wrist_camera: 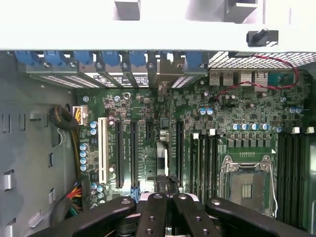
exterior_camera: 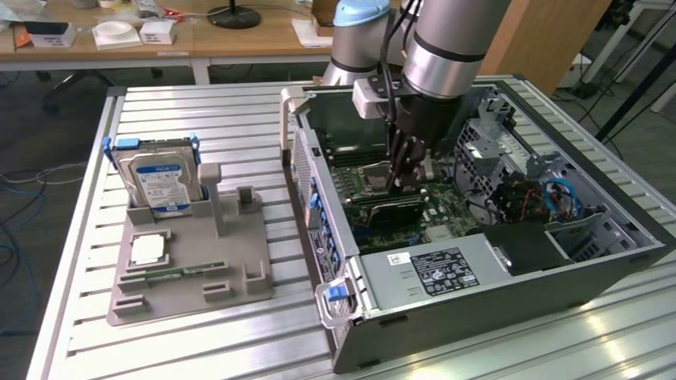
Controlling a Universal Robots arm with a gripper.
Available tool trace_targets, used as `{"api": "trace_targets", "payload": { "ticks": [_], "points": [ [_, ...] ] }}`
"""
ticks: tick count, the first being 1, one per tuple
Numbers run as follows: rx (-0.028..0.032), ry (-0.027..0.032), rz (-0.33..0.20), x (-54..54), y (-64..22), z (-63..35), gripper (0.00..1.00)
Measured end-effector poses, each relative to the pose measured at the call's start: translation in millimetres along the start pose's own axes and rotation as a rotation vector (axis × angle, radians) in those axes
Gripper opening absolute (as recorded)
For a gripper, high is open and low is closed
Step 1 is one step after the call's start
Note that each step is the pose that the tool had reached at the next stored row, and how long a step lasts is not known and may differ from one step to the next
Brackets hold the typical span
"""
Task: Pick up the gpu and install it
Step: 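Press down on the gpu until it lock into place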
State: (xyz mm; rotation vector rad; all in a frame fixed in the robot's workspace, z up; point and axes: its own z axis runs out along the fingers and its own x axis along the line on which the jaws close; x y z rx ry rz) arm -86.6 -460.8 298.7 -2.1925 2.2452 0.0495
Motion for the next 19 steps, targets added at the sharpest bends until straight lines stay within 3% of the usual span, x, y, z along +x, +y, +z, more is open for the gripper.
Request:
{"api": "trace_targets", "payload": {
  "ticks": [13, 15, 16, 19],
  "points": [
    [0.0000, 0.0001, 0.000, 0.0, 0.0, 0.0, 0.11],
    [0.0000, 0.0000, 0.000, 0.0, 0.0, 0.0, 0.11],
    [0.0000, 0.0001, 0.000, 0.0, 0.0, 0.0, 0.17],
    [-0.0001, 0.0002, 0.000, -0.1, 0.0, -0.1, 0.17]
  ]
}}
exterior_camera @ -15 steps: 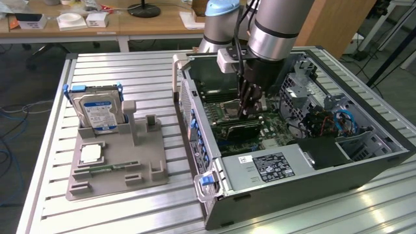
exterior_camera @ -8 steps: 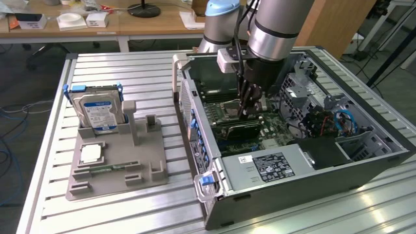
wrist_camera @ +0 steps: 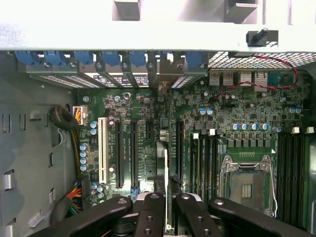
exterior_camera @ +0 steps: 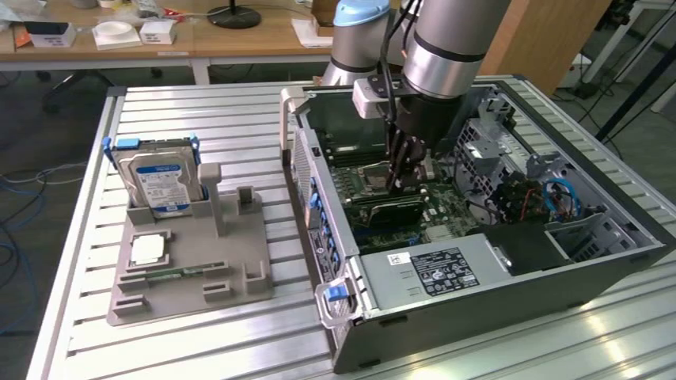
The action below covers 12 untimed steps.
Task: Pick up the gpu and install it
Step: 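Press down on the gpu until it lock into place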
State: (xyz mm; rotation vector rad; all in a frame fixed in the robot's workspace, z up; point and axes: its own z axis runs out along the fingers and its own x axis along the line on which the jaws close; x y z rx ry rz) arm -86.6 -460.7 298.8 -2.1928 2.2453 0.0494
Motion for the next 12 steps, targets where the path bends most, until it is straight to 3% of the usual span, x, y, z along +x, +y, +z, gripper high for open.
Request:
{"api": "trace_targets", "payload": {
  "ticks": [12],
  "points": [
    [0.0001, -0.0002, 0.000, 1.4, 0.5, 0.1, 0.17]
  ]
}}
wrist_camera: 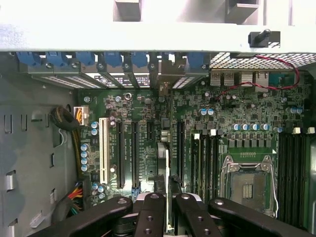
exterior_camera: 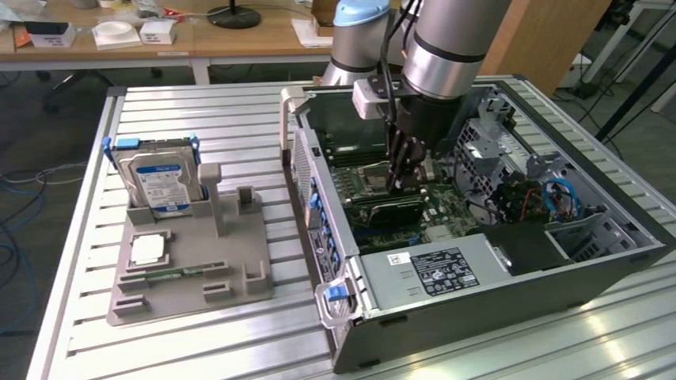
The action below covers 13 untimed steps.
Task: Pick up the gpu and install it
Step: 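Press down on the gpu until it lock into place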
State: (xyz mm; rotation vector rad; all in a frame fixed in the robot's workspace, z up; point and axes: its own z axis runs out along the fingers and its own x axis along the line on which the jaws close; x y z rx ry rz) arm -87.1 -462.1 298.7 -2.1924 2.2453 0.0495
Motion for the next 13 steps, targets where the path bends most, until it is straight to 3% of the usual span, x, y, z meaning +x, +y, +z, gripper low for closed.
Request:
{"api": "trace_targets", "payload": {
  "ticks": [11, 13],
  "points": [
    [0.0000, 0.0001, 0.000, 0.0, 0.0, 0.0, 0.17],
    [0.0000, 0.0001, 0.000, 0.0, 0.0, 0.0, 0.10]
  ]
}}
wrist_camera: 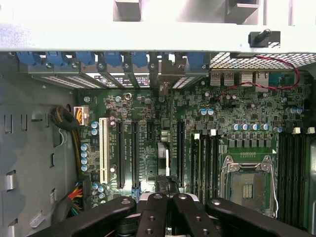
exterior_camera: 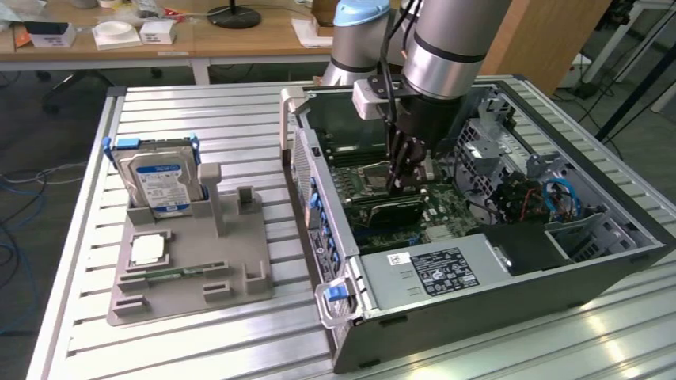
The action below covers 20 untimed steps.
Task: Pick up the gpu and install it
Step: 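Press down on the gpu until it lock into place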
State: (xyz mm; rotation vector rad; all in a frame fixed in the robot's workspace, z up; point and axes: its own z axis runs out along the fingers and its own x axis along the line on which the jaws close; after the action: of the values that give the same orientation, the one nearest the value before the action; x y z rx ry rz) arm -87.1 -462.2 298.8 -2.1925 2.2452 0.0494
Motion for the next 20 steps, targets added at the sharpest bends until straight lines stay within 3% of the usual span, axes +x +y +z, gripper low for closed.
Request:
{"api": "trace_targets", "payload": {
  "ticks": [9, 20],
  "points": [
    [0.0001, 0.0019, 0.000, -0.3, 2.4, 0.1, 0.10],
    [-0.0098, 0.0054, 0.000, 0.3, 33.4, 0.3, 0.10]
  ]
}}
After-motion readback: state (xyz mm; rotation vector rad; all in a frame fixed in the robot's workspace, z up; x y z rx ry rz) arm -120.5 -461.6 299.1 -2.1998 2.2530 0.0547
